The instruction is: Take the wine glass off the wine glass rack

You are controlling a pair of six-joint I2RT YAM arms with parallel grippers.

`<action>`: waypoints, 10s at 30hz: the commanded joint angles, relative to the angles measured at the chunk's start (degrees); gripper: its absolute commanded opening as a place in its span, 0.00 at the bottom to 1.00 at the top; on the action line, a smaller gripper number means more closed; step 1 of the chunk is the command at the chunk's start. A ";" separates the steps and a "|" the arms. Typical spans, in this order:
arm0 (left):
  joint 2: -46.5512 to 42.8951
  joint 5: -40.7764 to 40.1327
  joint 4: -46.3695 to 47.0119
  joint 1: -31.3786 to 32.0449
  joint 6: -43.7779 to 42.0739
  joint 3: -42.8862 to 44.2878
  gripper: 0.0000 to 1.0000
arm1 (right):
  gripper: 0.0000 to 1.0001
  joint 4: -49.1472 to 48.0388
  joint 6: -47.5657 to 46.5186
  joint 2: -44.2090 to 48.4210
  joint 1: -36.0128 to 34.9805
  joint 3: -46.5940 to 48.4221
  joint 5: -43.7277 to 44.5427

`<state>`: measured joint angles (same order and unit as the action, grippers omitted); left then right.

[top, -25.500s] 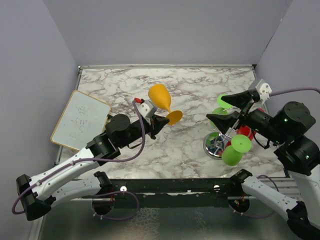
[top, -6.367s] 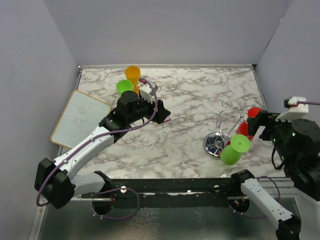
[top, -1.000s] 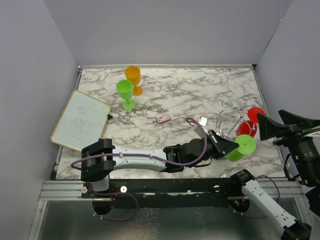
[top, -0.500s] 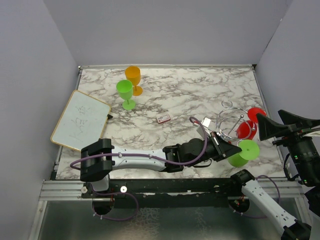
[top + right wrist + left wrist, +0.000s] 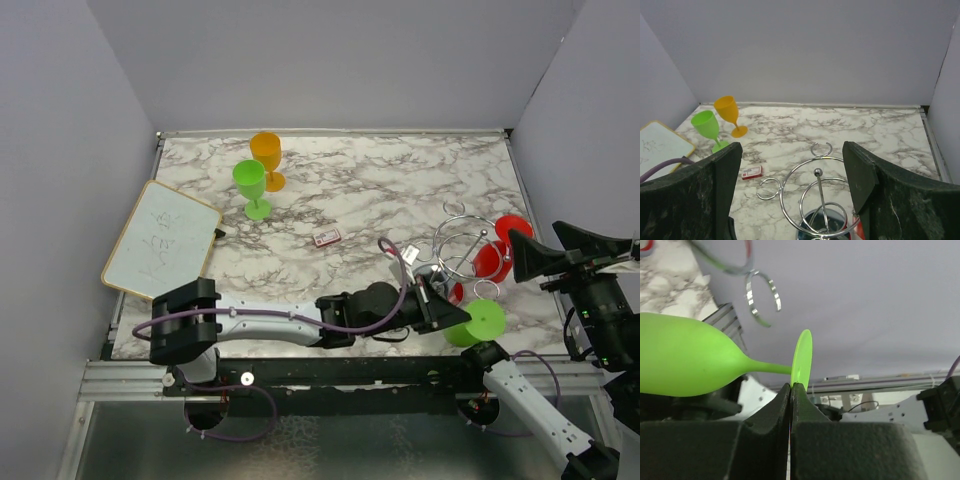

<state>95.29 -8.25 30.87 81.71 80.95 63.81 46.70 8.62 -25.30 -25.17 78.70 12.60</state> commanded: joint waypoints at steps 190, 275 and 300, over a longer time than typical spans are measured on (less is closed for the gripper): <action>-27.24 -6.60 -73.70 -60.07 -60.22 8.33 0.00 | 1.00 9.52 8.38 -51.29 -10.34 35.23 -7.80; -35.26 33.41 -38.55 -46.97 -61.73 -9.93 0.88 | 1.00 10.77 6.86 -38.46 16.81 5.74 15.11; -37.26 28.34 -38.05 -41.24 -68.02 -18.86 0.88 | 1.00 17.91 11.54 -35.18 21.13 0.67 16.54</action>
<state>59.09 21.47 -7.99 39.48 14.31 45.28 63.64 17.78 -61.84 -4.38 80.18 27.86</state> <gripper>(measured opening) 0.880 0.997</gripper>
